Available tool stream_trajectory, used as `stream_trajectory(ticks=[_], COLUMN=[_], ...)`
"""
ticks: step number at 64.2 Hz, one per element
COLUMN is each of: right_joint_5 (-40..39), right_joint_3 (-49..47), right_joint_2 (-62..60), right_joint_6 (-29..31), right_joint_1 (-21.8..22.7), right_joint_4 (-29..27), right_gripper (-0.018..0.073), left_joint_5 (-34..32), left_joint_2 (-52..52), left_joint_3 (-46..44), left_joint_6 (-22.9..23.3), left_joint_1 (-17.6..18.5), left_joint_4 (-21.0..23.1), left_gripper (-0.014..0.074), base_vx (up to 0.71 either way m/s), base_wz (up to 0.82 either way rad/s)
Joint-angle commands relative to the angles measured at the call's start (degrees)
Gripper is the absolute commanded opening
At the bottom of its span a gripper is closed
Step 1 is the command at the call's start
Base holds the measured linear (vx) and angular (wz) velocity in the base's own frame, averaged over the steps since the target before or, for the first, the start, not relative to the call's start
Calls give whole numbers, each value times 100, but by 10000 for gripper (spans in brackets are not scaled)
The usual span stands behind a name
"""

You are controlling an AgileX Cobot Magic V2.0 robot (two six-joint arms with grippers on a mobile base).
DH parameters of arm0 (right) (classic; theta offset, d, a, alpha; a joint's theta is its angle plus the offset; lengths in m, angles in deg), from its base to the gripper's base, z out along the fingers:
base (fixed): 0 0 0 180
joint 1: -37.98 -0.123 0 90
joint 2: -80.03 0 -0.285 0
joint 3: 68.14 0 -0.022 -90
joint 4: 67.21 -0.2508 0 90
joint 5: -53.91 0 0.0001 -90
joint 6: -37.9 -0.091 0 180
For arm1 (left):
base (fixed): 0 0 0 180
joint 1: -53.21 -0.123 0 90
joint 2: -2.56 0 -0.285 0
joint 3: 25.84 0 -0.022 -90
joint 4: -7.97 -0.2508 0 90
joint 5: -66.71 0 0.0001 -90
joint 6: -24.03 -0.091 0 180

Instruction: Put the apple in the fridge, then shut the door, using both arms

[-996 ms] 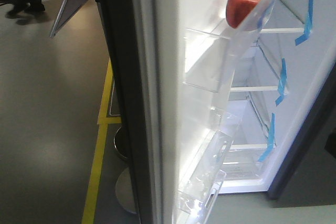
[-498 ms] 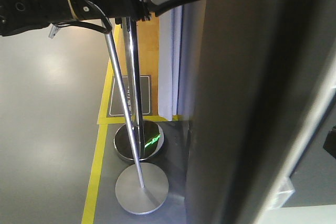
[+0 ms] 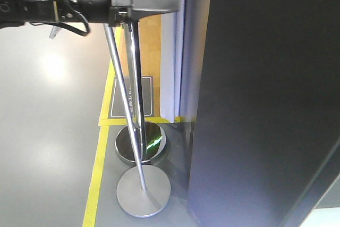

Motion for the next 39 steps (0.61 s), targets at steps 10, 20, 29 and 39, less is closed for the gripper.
stream_trajectory(ticks=[10,20,29,39], right_joint_5=[-1622,-2338,-2640,-3132], right_joint_3=[-408,-1019,-1550,-1890], right_joint_2=[1354,2364,3198,3883], right_joint_6=[160,233,228,228], right_joint_1=[30,30,30,30], right_joint_4=[-52,-58,-72,-74], right_gripper=[441,592,587,547], left_joint_5=[369,470,534,648], left_joint_2=[-275,-269,-269,-269], left_joint_3=[-163,-157,-157,-157], left_joint_6=[40,40,40,40], left_joint_1=[-359,-604,-833,-1042], left_joint_4=[12,-313,-308,-308], left_gripper=[274,274,274,274], base_vx=[0,0,0,0], base_wz=[0,0,0,0])
